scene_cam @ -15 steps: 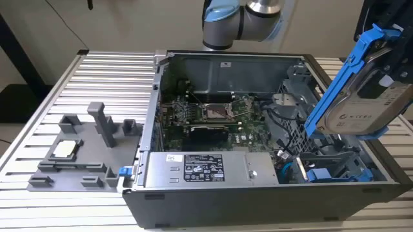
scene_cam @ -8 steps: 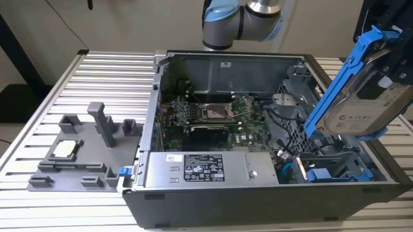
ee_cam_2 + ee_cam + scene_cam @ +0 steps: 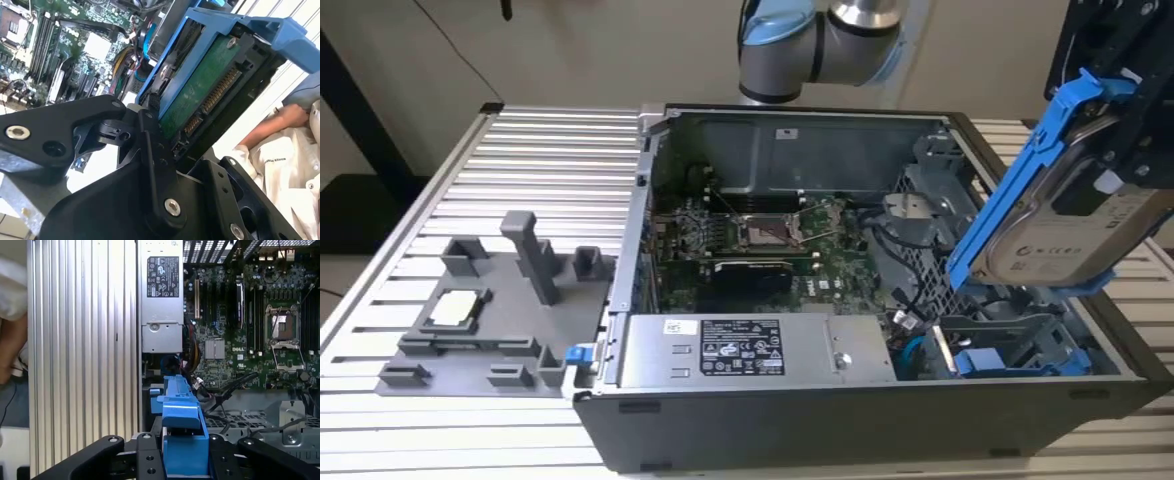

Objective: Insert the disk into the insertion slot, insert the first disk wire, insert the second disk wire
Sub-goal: 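Insert the disk into the insertion slot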

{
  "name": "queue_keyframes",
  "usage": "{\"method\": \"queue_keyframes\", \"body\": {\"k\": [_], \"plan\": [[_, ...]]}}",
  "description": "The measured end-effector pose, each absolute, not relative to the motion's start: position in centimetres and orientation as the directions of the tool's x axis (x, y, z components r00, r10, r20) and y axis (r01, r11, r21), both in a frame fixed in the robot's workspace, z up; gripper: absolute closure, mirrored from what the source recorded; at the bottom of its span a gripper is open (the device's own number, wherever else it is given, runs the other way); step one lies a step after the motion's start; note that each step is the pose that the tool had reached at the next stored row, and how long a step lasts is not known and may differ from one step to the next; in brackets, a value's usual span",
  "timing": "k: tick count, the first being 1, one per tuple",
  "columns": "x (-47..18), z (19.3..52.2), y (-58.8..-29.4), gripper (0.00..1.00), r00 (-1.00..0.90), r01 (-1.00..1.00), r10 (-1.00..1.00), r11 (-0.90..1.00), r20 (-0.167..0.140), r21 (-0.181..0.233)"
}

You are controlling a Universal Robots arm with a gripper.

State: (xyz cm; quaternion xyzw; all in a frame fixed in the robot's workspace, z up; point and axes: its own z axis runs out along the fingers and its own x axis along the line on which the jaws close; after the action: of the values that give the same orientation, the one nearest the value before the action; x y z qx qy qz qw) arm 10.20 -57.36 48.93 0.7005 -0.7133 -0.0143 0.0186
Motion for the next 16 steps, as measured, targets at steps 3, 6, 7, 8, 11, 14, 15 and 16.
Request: {"method": "queue_keyframes", "body": {"k": [3, 6, 7, 8, 11, 14, 15, 16], "plan": [[10.3, 48.7, -57.4, 0.67, -0.018, -0.999, -1.0, 0.018, 0.006, 0.046], [10.4, 48.4, -57.4, 0.67, -0.018, -0.999, -1.0, 0.018, 0.006, 0.046], [10.5, 48.3, -57.4, 0.67, -0.018, -0.999, -1.0, 0.018, 0.006, 0.046], [10.5, 48.2, -57.4, 0.67, -0.018, -0.999, -1.0, 0.018, 0.006, 0.046], [10.7, 47.9, -57.4, 0.67, -0.018, -0.999, -1.0, 0.018, 0.006, 0.046], [10.9, 47.6, -57.4, 0.67, -0.018, -0.999, -1.0, 0.018, 0.006, 0.046], [10.9, 47.5, -57.4, 0.67, -0.018, -0.999, -1.0, 0.018, 0.006, 0.046], [11.0, 47.4, -57.4, 0.67, -0.018, -0.999, -1.0, 0.018, 0.006, 0.046]]}}
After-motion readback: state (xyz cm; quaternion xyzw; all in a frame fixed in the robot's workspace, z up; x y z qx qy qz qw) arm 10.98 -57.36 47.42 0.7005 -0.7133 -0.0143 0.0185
